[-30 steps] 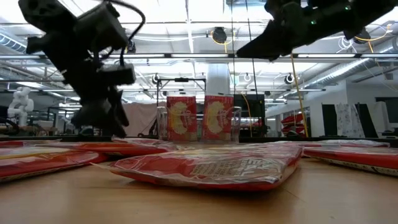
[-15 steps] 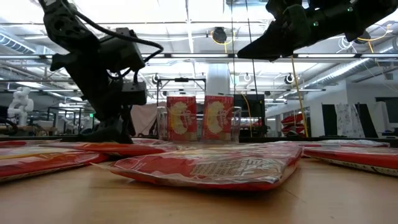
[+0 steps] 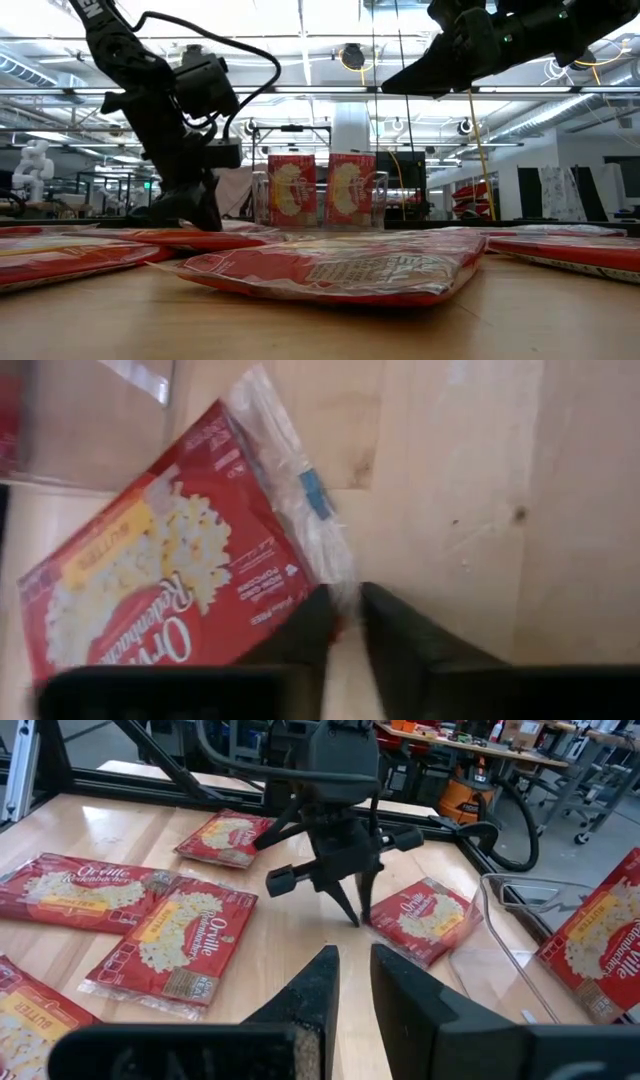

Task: Sort popcorn bags into baskets
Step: Put the red popcorn bag into the transparent bin

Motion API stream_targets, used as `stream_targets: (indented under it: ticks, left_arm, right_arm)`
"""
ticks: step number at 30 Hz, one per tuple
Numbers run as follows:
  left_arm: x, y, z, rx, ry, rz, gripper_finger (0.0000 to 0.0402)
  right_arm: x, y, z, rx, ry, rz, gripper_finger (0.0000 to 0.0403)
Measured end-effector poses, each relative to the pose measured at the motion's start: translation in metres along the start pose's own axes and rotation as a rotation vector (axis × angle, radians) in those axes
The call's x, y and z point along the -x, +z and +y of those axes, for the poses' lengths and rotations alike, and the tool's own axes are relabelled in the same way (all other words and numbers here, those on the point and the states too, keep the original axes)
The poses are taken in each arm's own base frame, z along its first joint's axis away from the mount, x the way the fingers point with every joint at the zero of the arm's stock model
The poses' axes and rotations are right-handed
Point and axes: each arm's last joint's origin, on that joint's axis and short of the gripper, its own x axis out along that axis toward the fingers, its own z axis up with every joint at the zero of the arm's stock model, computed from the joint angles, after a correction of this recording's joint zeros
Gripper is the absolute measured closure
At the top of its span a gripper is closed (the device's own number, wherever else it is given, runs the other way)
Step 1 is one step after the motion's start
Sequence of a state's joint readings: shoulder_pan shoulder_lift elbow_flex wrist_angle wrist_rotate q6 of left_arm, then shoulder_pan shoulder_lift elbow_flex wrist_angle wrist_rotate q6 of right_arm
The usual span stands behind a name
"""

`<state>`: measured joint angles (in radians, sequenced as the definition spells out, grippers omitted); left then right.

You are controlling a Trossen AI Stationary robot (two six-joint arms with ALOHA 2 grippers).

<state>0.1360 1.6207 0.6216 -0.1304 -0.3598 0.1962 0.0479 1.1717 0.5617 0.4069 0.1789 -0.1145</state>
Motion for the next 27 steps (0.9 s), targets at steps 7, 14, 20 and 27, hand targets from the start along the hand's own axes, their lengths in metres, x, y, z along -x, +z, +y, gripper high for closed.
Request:
stream_targets:
  ticks: [7,14,20,27]
  left_arm:
    - [0.009,0.002,-0.015,-0.053,0.025,-0.022,0.0396]
    - [0.056,0.018,-0.041,-0.226,-0.036,-0.183,0.0398]
    - [0.099,0.023,-0.064,-0.456,-0.068,-0.33,0.0399]
    - [0.137,0.026,-0.086,-0.652,-0.063,-0.535,0.0399]
  right_arm:
    - [0.0,0.001,0.003,-0.106,0.057,-0.004,0.0346]
    - [-0.001,-0.001,0.015,-0.266,0.051,0.007,0.0346]
    - [-0.018,-0.012,0.024,-0.307,0.066,0.027,0.0346]
    - [-0.038,-0.032,0.044,-0.264,0.136,0.048,0.0304]
